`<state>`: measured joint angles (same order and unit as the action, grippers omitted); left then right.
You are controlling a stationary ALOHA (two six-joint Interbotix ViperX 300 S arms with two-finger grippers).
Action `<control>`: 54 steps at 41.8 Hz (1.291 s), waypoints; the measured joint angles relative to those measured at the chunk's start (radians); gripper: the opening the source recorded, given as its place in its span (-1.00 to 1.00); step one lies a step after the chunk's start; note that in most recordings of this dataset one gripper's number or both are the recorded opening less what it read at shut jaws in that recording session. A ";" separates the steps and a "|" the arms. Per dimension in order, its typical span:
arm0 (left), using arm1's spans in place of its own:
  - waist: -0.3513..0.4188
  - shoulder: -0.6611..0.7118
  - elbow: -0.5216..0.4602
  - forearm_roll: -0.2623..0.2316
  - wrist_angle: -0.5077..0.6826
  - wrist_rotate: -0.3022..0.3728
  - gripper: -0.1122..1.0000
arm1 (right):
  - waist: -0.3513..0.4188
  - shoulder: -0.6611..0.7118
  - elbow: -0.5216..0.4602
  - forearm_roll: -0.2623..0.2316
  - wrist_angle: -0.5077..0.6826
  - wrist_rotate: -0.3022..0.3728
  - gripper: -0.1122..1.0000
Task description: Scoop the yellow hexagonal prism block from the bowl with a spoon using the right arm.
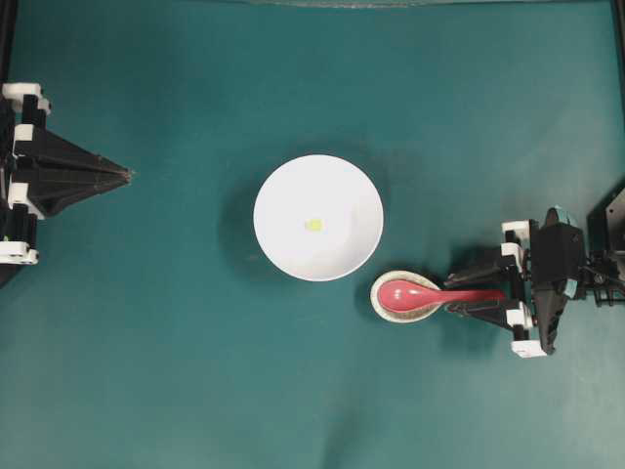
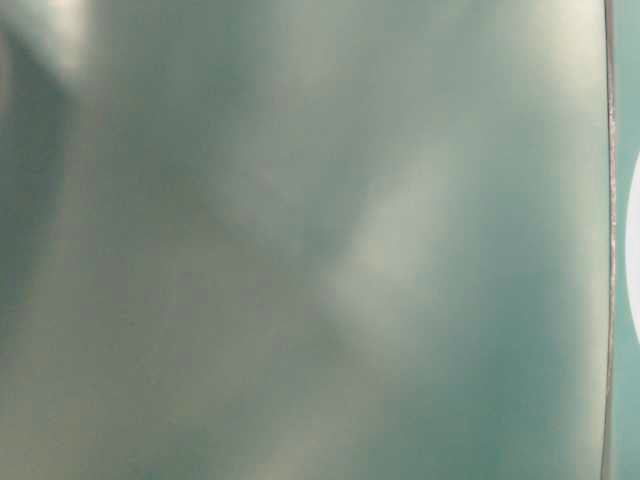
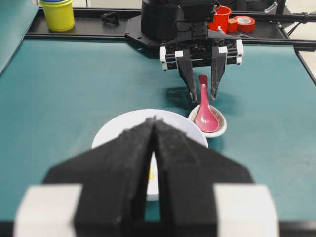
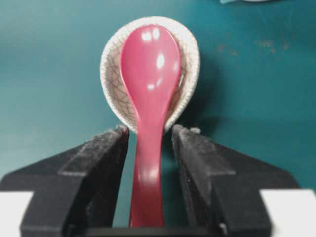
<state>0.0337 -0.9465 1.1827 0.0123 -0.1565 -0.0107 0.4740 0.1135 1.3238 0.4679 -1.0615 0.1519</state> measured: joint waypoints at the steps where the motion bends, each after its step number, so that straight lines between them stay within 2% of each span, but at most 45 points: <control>1: 0.000 0.000 0.000 0.000 0.000 0.000 -0.80 | 0.000 0.002 0.000 0.002 0.000 0.002 0.05; 15: 0.000 0.000 0.000 -0.002 0.000 0.000 -0.80 | 0.002 0.002 0.005 0.011 0.000 0.002 0.02; 18: 0.000 0.000 0.000 0.000 0.000 0.000 -0.80 | 0.000 0.002 0.005 0.012 -0.002 0.002 -0.07; 24: 0.000 0.000 0.000 -0.002 0.000 0.000 -0.80 | 0.002 0.000 0.005 0.011 -0.003 0.002 -0.39; 32: 0.000 0.000 0.000 0.000 0.003 0.000 -0.80 | 0.002 -0.008 0.003 0.011 -0.012 0.002 -0.39; 38: -0.002 0.000 0.000 0.000 0.005 0.000 -0.80 | 0.002 -0.069 0.005 0.011 -0.006 -0.008 -0.39; 47: -0.002 0.000 0.000 0.000 0.005 0.003 -0.80 | 0.002 -0.179 0.011 0.009 0.080 -0.025 -0.39; 54: 0.000 0.000 0.000 0.000 0.005 0.003 -0.80 | 0.002 -0.199 0.009 0.011 0.140 -0.023 -0.39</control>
<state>0.0337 -0.9465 1.1827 0.0123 -0.1519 -0.0077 0.4755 -0.0859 1.3330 0.4786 -0.9219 0.1289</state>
